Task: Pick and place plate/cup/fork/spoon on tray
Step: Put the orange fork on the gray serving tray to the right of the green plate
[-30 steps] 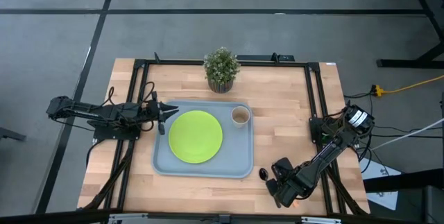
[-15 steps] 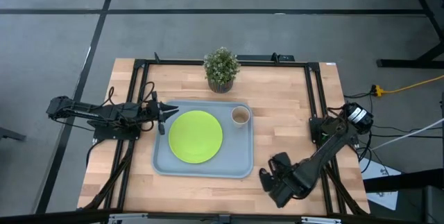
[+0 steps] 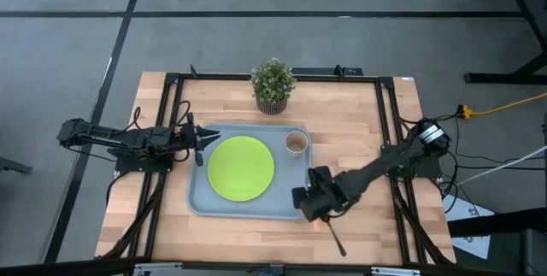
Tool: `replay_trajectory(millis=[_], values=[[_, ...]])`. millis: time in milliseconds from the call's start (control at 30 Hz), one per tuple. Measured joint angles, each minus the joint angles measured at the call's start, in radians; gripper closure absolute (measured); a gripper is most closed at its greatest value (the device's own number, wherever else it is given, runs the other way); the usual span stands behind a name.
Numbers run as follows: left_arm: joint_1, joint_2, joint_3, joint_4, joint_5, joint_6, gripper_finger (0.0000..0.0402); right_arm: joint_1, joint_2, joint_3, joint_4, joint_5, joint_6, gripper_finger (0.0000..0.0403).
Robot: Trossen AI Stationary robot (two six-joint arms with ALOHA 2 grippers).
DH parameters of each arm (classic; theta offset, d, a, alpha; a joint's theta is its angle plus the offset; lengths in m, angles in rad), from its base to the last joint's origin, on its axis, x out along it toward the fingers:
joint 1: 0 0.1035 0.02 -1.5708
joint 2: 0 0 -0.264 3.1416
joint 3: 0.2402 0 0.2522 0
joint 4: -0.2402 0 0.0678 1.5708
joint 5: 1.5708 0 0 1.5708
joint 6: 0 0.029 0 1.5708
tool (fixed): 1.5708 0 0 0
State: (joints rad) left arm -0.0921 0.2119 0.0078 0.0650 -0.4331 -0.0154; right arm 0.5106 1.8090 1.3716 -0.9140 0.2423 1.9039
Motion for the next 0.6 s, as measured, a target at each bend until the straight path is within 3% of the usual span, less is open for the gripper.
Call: replay_trajectory(millis=[233,600], values=[[0.000,0.000,0.000,0.000,0.000,0.000,0.0348,-0.085,0.057,0.000,0.084,-0.012,-0.103,0.0383],[0.000,0.000,0.000,0.000,0.000,0.000,0.0348,-0.174,0.144,0.000,0.102,-0.029,-0.073,0.0383]])
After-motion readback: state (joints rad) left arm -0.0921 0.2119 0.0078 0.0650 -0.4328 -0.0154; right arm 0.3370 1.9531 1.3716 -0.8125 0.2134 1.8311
